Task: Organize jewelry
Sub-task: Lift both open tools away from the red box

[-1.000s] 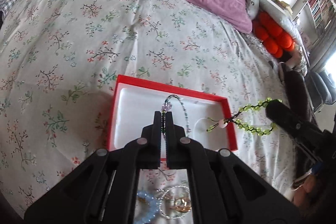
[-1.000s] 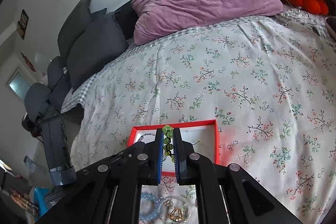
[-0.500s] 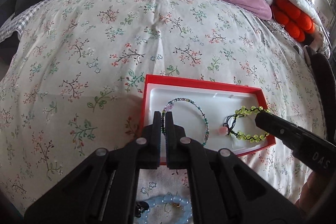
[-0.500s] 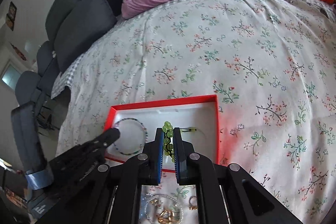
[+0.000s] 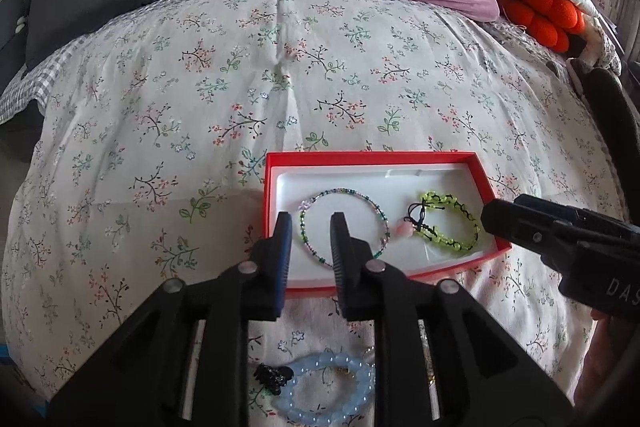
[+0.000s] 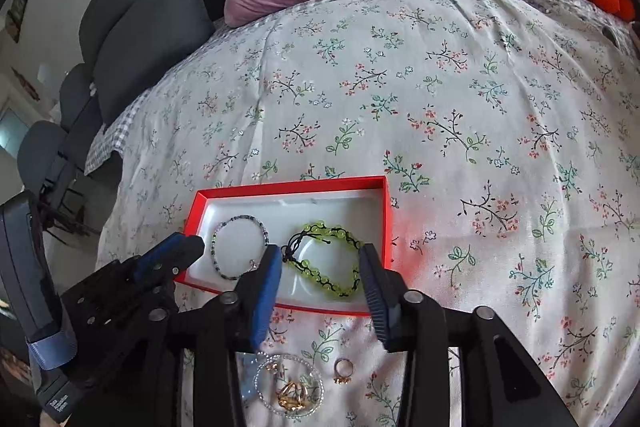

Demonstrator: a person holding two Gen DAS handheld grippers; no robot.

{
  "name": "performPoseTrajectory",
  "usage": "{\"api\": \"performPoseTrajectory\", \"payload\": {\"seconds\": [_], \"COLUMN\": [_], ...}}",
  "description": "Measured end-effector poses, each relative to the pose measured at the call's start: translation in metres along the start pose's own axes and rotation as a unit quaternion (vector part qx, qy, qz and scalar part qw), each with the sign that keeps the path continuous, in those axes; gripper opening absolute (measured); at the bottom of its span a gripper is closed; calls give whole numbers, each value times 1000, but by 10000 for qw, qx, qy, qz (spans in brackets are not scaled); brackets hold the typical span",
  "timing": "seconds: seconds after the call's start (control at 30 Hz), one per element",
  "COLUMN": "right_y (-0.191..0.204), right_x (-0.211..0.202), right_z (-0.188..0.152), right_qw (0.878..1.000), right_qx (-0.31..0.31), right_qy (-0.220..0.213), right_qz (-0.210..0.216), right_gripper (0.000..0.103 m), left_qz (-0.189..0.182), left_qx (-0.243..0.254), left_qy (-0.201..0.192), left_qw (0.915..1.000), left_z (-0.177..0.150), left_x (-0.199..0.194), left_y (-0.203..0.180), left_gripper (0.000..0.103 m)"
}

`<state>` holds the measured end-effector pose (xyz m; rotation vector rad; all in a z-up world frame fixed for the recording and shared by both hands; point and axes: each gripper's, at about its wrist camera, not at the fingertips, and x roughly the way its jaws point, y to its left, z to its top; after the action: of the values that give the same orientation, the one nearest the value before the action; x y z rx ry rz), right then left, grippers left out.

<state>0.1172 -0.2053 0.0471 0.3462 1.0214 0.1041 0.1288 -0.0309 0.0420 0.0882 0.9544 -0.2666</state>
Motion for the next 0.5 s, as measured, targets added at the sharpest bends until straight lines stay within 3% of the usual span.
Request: {"api": "performPoseTrajectory", "payload": {"seconds": [0.1,0.17,0.23,0.5], "right_y": [3,6,7,3], "right_x": [-11,-18,-22,-36], "right_z": [-3,-5,-8,-25], "right_qw": [9999,9998,9996,9990], "right_qx": [-105,-174,-206,-139], "right_qy": [-62,-69,-78,-12], "right_qz": [-29,-79,-154,-435], "right_gripper": [61,63,67,74], "left_qz": [-12,25,70,240], "left_qx": [48,78,101,277], "left_qy": [-20,-39,-41,125], "left_qw": [10000,10000,9999,9992], "left_z": [-2,-5,-10,-31], "left_x": [-11,-19,-25,-40], "left_y": [0,0,1,5], "left_gripper": [34,51,59,76]}}
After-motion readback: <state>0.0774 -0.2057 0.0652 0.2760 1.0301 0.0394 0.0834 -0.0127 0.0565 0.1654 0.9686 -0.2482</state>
